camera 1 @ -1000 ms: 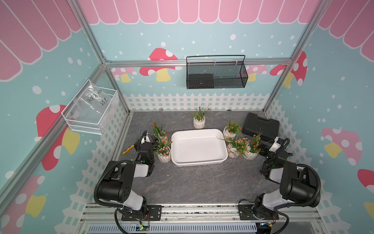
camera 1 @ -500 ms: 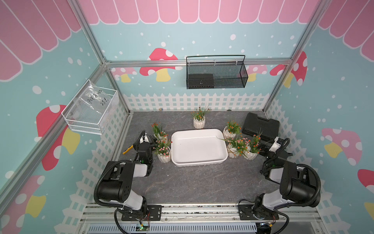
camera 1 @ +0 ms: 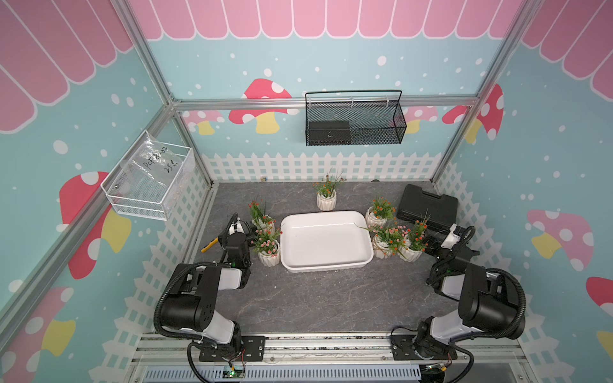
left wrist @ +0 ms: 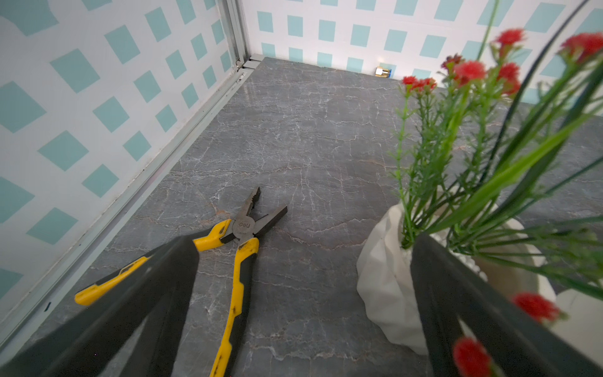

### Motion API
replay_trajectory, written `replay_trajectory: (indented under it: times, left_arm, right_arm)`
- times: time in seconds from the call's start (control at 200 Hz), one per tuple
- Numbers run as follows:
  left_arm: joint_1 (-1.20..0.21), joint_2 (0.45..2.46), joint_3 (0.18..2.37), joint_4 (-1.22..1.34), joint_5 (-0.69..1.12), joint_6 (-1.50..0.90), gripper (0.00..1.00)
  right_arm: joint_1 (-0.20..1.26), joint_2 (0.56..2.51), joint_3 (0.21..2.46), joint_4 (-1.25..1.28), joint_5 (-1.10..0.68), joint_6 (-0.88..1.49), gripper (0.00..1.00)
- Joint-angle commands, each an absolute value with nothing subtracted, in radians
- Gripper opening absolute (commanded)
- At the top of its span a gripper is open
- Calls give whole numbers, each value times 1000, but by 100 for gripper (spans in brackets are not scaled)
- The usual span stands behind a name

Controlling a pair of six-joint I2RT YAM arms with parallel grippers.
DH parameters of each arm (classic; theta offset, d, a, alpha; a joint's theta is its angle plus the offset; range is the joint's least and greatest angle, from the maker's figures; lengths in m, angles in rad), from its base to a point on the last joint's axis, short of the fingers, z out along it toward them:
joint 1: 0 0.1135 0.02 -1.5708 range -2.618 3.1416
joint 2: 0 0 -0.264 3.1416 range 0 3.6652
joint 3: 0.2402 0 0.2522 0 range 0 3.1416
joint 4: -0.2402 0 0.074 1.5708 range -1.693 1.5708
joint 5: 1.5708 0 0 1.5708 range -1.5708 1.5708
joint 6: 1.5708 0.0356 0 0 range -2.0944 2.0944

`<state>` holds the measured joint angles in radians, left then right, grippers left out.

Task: Put the potted gypsophila into the storage box
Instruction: Pick up the baby's breath potted plant from the center of the board.

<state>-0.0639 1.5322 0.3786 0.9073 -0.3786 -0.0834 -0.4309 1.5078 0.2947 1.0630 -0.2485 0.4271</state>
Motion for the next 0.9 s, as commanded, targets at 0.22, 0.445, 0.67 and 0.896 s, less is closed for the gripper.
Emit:
replay_trajectory:
  times: [0.22, 0.445, 0.67, 0.896]
  left_arm:
    - [-82, 1358, 354, 816, -458, -83, 98]
    - [-123, 1110, 372, 672, -587, -52, 98]
    - [-136, 843, 598, 129, -625, -299, 97]
    - [-280, 862, 840, -161, -366, -393, 96]
  right_arm:
    - [-424, 1428, 327, 945, -231, 433, 94]
    - [-425, 1253, 447, 588, -114, 444, 93]
    - [-424, 1138, 622, 213, -156, 509, 86]
    - [-435, 996, 704, -77, -191, 530, 86]
